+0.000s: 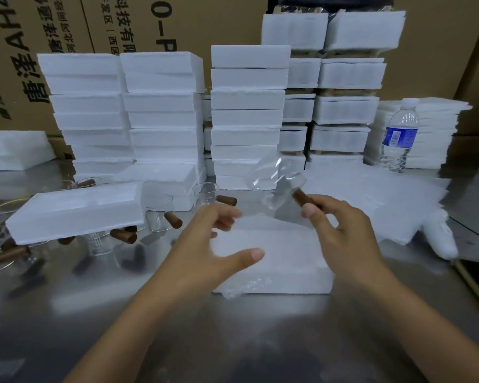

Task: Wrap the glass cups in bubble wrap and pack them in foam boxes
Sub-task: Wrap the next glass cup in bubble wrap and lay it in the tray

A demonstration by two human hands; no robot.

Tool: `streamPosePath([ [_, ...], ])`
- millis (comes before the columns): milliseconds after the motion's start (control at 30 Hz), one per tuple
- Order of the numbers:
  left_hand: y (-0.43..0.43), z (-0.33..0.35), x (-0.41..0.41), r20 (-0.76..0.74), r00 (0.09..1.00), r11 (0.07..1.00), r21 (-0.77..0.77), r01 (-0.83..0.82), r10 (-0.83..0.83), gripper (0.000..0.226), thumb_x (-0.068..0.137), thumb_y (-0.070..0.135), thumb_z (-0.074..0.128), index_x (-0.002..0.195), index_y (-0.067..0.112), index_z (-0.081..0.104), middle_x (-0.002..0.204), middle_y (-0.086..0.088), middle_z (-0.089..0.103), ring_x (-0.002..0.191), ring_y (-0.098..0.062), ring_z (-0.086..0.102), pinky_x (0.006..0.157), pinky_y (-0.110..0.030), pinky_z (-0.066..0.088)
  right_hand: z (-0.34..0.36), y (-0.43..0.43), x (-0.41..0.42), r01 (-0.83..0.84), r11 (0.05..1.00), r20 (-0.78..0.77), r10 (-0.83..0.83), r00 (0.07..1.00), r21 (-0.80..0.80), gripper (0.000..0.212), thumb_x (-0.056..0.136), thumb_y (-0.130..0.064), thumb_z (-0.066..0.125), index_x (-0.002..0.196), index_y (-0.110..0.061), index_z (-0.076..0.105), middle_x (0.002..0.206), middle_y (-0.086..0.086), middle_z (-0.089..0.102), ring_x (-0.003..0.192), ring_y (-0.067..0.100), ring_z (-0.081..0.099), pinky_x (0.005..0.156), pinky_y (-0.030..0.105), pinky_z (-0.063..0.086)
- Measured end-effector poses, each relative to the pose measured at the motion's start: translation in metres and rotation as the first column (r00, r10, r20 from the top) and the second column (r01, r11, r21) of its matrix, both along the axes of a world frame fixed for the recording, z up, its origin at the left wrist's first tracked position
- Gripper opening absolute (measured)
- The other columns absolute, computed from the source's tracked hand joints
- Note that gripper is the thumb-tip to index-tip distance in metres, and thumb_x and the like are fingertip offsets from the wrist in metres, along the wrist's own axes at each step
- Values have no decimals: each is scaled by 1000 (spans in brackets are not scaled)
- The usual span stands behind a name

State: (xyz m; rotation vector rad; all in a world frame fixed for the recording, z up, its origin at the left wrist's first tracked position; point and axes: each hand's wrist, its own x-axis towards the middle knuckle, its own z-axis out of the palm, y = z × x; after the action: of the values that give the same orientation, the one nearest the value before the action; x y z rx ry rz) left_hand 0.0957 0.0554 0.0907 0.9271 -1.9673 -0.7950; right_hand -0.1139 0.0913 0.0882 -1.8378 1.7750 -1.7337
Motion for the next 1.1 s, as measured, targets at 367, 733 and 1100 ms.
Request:
streamPosePath([
  [367, 4, 22, -27, 598, 800, 957, -256, 133, 49, 15, 86, 43, 62, 99, 37, 59, 78, 17, 50, 74, 1, 47, 71, -22, 42, -2, -2, -19, -10, 999, 399, -11, 917, 50, 25, 95, -28, 51, 74, -30, 65, 80, -14, 66, 65, -7, 54, 51, 6, 39],
  [733, -5, 30, -40, 139, 988, 943, 334, 13, -62, 21, 86, 28, 69, 68, 18, 66, 57, 10, 64, 50, -1, 54, 48, -14, 43, 15, 11, -19, -186, 979, 498, 202, 843, -81, 17, 94, -25, 48, 91, -32, 63, 85, -13, 68, 74, -15, 59, 64, -2, 40],
  [1100, -14, 32, -65, -232, 938, 867, 484, -118, 258, 15, 89, 9, 65, 75, 4, 64, 53, 3, 65, 41, -8, 55, 47, -21, 51, 7, 6, -22, -179, 983, 224, 169, 960, 27, 16, 93, -22, 54, 98, -33, 65, 84, -19, 65, 79, -12, 56, 63, 1, 36],
])
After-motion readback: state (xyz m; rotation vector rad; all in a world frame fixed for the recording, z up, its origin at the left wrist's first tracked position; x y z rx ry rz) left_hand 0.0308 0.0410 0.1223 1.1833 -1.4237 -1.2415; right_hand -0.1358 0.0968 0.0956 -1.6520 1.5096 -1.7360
